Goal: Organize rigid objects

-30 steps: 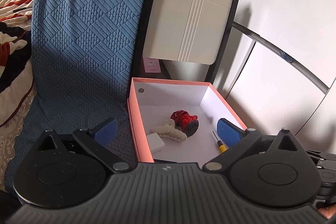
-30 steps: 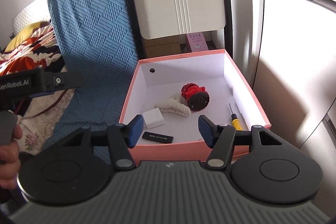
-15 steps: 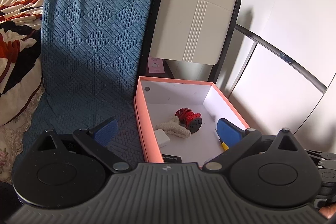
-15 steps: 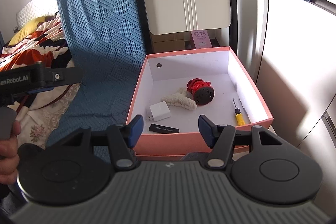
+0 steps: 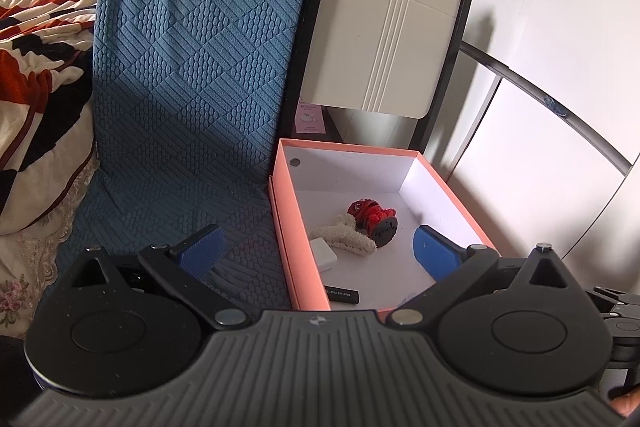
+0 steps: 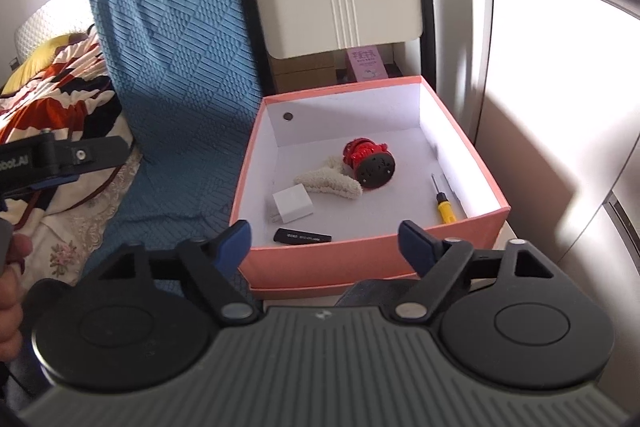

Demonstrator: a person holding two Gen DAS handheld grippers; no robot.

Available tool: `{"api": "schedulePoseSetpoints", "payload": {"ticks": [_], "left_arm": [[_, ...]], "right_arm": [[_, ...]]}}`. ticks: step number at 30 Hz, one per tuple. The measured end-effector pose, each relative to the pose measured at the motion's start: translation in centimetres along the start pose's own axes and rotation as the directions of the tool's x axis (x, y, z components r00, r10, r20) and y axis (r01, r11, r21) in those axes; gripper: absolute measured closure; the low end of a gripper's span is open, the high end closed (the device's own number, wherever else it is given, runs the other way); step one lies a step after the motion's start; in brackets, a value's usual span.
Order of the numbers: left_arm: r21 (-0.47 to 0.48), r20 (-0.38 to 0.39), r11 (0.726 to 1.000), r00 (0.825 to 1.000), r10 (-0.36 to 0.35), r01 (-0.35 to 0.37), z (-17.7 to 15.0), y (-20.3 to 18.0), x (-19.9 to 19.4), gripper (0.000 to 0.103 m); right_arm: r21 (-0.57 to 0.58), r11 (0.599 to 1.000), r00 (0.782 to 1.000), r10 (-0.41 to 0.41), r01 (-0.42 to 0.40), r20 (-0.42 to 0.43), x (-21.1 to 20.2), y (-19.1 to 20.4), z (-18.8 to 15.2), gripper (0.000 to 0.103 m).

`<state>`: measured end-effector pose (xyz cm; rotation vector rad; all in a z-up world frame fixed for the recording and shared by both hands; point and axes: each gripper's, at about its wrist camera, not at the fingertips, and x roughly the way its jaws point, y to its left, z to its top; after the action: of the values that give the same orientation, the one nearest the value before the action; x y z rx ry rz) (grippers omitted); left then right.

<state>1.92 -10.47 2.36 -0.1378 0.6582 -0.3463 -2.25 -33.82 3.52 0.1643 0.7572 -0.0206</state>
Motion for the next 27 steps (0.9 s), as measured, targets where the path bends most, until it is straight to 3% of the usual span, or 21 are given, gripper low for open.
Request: {"api": "schedulePoseSetpoints", "payload": {"ticks": [5,27], "left_arm": [[-0.014,-0.003,1.0,1.0,0.008,-0.008,0.02,0.34,0.06,0.001],[0.001,0.006,1.0,1.0,0.019,-0.019,-0.18,0.23,-0.04,0.001]], "right_arm": [[-0.007,0.999,0.999,-0.034,0.033,-0.007,0.15,-0.2,-0.31,0.012],[-0.047,0.998,0.999,-0.032,0.034,0.032,-0.31,0.51,-0.29,0.012]]}}
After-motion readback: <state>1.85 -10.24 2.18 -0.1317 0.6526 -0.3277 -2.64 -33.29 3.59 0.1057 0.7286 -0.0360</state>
